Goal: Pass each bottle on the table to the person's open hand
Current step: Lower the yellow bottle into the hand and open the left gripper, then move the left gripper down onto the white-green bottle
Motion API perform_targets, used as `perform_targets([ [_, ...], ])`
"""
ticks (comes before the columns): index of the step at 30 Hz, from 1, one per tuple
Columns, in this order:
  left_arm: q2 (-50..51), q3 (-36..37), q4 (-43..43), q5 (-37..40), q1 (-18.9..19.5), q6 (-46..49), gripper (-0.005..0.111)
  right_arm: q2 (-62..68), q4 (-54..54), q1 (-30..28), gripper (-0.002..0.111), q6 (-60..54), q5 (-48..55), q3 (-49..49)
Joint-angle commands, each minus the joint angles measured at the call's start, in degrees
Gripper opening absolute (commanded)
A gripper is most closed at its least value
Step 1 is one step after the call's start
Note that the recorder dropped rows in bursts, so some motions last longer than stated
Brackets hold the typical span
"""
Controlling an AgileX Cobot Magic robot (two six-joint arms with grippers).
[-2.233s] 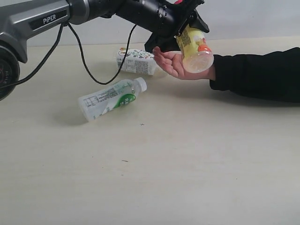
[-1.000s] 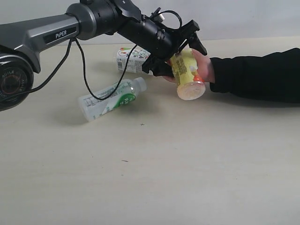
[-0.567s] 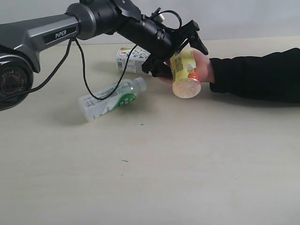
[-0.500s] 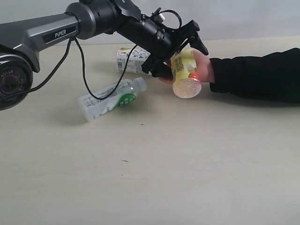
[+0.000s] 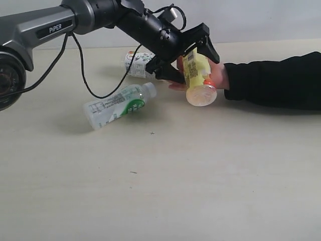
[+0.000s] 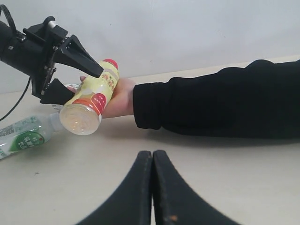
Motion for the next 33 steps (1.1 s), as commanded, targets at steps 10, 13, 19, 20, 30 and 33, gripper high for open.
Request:
perform_targets([
  [10, -4.3, -0.3, 4.0, 9.7, 0.7, 6.3, 0.094, -0.3, 0.0, -0.2, 0.000, 0.0, -0.6, 0.3],
  [13, -5.5, -0.3, 4.9, 11.5, 1.1, 7.7, 0.094, -0.3, 0.0, -0.2, 0.000, 0.0, -0.6, 0.3],
  [19, -7.7, -0.3, 7.4, 11.5, 1.2, 12.3, 0.094, -0.3, 0.0, -0.2, 0.000, 0.0, -0.6, 0.3],
  [20, -8.2, -0.3, 8.9, 11.5, 1.2, 12.8, 0.094, -0.3, 0.0, -0.2, 0.000, 0.0, -0.6, 0.3],
  [30, -16.0, 7.9, 22.7, 11.5, 1.7, 14.9, 0.094, -0.3, 0.0, -0.2, 0.000, 0.0, -0.6, 0.3],
  [33, -18.2, 9.7, 27.5, 11.5, 1.7, 14.9, 0.094, -0.3, 0.0, -0.2, 0.000, 0.0, -0.6, 0.3],
])
